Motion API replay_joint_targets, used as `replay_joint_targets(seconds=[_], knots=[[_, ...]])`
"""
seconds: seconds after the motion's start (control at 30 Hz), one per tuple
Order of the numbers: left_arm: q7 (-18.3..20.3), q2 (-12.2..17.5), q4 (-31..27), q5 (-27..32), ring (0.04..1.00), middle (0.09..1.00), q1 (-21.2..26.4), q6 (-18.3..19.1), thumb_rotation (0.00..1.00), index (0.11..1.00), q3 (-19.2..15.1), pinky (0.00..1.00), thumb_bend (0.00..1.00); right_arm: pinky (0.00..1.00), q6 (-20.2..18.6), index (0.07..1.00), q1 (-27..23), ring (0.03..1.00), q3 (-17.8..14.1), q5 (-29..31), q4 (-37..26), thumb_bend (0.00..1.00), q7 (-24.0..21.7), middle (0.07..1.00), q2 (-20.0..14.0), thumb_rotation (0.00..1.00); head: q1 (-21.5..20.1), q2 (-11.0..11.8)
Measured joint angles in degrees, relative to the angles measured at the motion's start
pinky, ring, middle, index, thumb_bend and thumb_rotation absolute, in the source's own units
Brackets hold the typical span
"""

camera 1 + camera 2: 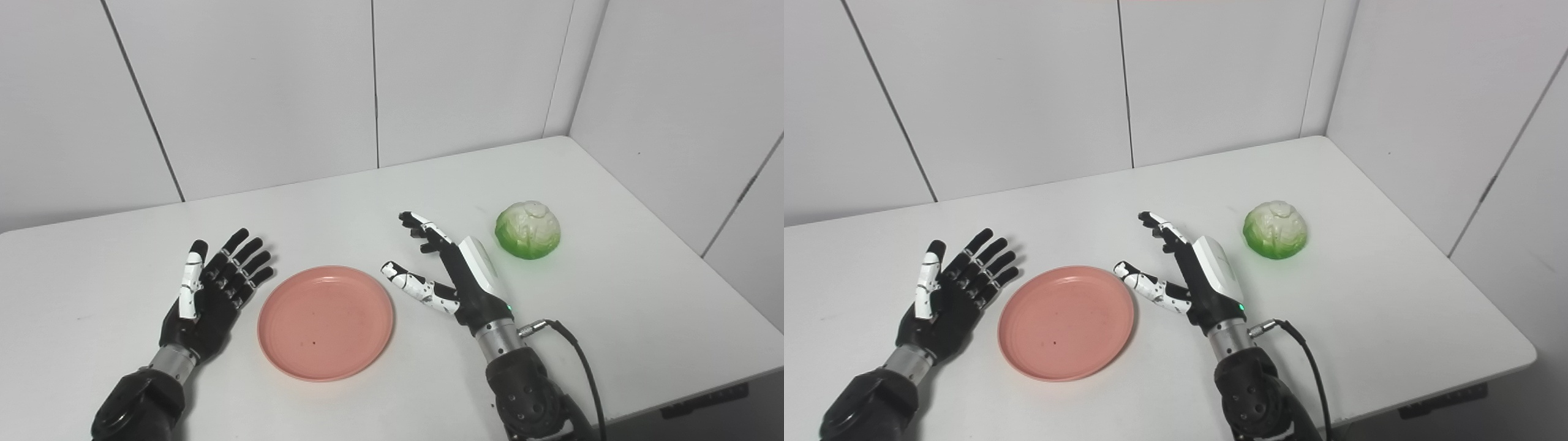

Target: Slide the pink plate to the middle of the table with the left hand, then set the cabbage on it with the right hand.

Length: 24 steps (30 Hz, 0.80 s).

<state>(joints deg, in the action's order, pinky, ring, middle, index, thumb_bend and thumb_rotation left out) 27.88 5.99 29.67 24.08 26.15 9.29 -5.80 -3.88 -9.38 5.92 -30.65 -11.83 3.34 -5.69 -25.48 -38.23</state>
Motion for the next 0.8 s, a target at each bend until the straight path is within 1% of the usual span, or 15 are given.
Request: replay_joint_targets(seconds=[0.07, 0.1, 0.17, 0.27, 0.33, 0.47, 0.53, 0.6, 0.73, 0.8], knots=[[0.38, 0.05, 0.9, 0.59, 0.879, 0.889, 0.35, -0.24, 0.99, 0.879, -0.2, 0.86, 0.6, 0.75, 0.15, 0.844, -1.2, 0.821, -0.1, -1.78, -1.1, 0.66, 0.17, 0.838, -1.06, 0.69, -0.44, 0.18], [0.55, 0.13, 1.07, 0.74, 0.879, 0.888, 0.42, -0.27, 0.99, 0.879, -0.27, 0.86, 0.61, 0.75, 0.25, 0.847, -1.92, 0.826, -0.19, -2.39, -1.45, 0.68, 0.24, 0.843, -1.6, 0.64, -0.44, 0.18], [1.05, 0.21, 1.34, 0.9, 0.872, 0.882, 0.53, -0.27, 0.98, 0.874, -0.43, 0.85, 0.61, 0.74, 0.25, 0.851, -2.96, 0.823, -0.68, -3.42, -2.09, 0.71, 0.23, 0.848, -2.38, 0.57, -1.49, 0.44], [1.56, 0.48, 1.83, 1.71, 0.866, 0.878, 0.62, -0.26, 0.97, 0.869, -0.71, 0.84, 0.61, 0.73, 0.28, 0.844, -4.11, 0.809, -1.36, -5.24, -3.85, 0.74, 0.21, 0.838, -4.32, 0.51, -2.11, 0.53], [1.76, 0.69, 2.52, 1.94, 0.865, 0.879, 0.95, -0.27, 0.97, 0.869, -0.87, 0.84, 0.61, 0.72, 0.31, 0.844, -5.11, 0.802, -2.21, -6.1, -4.4, 0.76, 0.23, 0.833, -5.8, 0.49, -2.55, 0.53], [2.33, 1.22, 3.65, 2.1, 0.864, 0.878, 1.55, -0.28, 0.96, 0.868, -0.99, 0.84, 0.62, 0.72, 0.42, 0.847, -6.79, 0.797, -3.19, -7.76, -5.21, 0.79, 0.93, 0.829, -8.04, 0.49, -2.64, 0.53], [2.61, 1.27, 4.08, 2.1, 0.861, 0.876, 1.75, -0.46, 0.96, 0.866, -1.04, 0.84, 0.62, 0.71, 0.42, 0.841, -7.65, 0.799, -3.86, -7.95, -5.22, 0.83, 0.94, 0.826, -8.75, 0.49, -2.29, 0.44], [2.91, 1.29, 4.57, 2.11, 0.862, 0.877, 1.88, -1.07, 0.96, 0.866, -1.06, 0.84, 0.62, 0.71, 0.41, 0.841, -8.62, 0.8, -4.77, -7.91, -5.24, 0.84, 0.93, 0.828, -9.47, 0.49, -2.29, 0.53], [3.0, 1.3, 4.67, 2.11, 0.862, 0.878, 1.94, -1.15, 0.96, 0.869, -1.11, 0.84, 0.62, 0.74, 0.38, 0.855, -9.62, 0.812, -6.96, -7.53, -5.24, 0.88, 0.77, 0.839, -11.29, 0.53, -2.2, 0.7], [3.0, 1.31, 4.69, 2.11, 0.858, 0.873, 1.94, -1.15, 0.95, 0.868, -1.2, 0.84, 0.62, 0.75, 0.36, 0.871, -9.69, 0.832, -7.87, -7.09, -5.11, 0.9, 0.67, 0.856, -12.18, 0.53, -2.46, 0.79]])
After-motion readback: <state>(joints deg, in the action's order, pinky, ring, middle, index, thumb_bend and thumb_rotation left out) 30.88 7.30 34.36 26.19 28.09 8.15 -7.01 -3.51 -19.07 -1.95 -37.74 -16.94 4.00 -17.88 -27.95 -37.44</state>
